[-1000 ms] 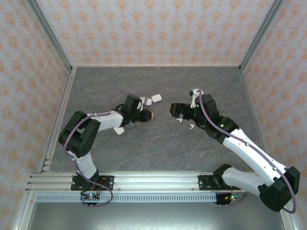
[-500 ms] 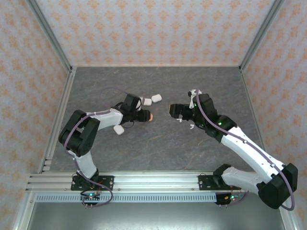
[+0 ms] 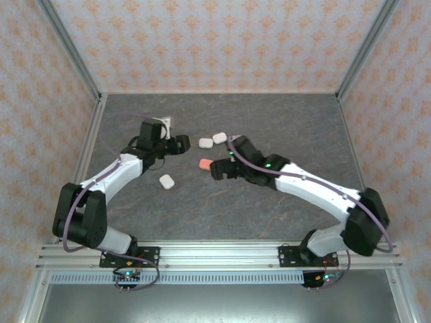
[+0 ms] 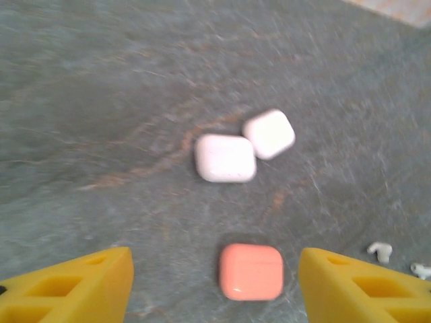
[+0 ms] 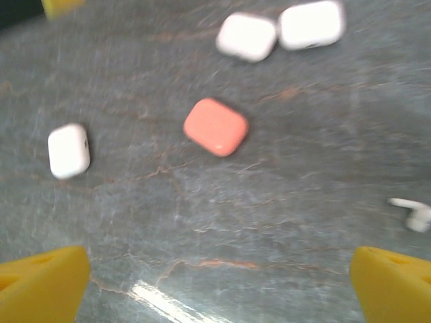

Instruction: Insert the wireless bluetooth earbuds into the charging case

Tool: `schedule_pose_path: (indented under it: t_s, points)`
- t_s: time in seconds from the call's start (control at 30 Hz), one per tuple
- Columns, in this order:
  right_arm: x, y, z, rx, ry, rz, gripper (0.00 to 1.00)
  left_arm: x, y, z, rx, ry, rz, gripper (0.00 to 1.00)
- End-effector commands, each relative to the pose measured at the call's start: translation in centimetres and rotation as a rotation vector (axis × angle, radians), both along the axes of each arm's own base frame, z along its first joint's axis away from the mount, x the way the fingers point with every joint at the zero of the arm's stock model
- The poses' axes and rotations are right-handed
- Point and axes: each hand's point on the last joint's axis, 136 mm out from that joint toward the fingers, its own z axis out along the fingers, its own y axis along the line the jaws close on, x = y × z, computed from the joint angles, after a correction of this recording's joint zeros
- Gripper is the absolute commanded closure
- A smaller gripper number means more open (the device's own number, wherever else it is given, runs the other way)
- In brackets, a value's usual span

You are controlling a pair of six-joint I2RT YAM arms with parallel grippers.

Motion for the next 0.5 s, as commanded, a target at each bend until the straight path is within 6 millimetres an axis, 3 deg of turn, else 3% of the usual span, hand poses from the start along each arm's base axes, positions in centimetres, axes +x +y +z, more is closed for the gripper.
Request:
schedule_pose_path:
  t_s: [0.0, 0.23, 0.47]
  points:
    - [-0.1, 3.5, -0.6, -0.054, -0.021, 0.029, 0.01, -0.3, 3.0, -0.4, -0.073, 0.016, 0.083, 0.33]
    - [-1.2, 11.5, -4.3, -0.139, 0.011, 0.150, 0.01, -0.7, 9.0, -1.3, -0.163, 0.027, 0.249, 0.32]
    - [-0.9, 16.0, -8.5, -0.209, 0.051, 0.199, 0.01, -1.4, 12.0, -1.8, -0.182, 0.028, 0.335, 0.30]
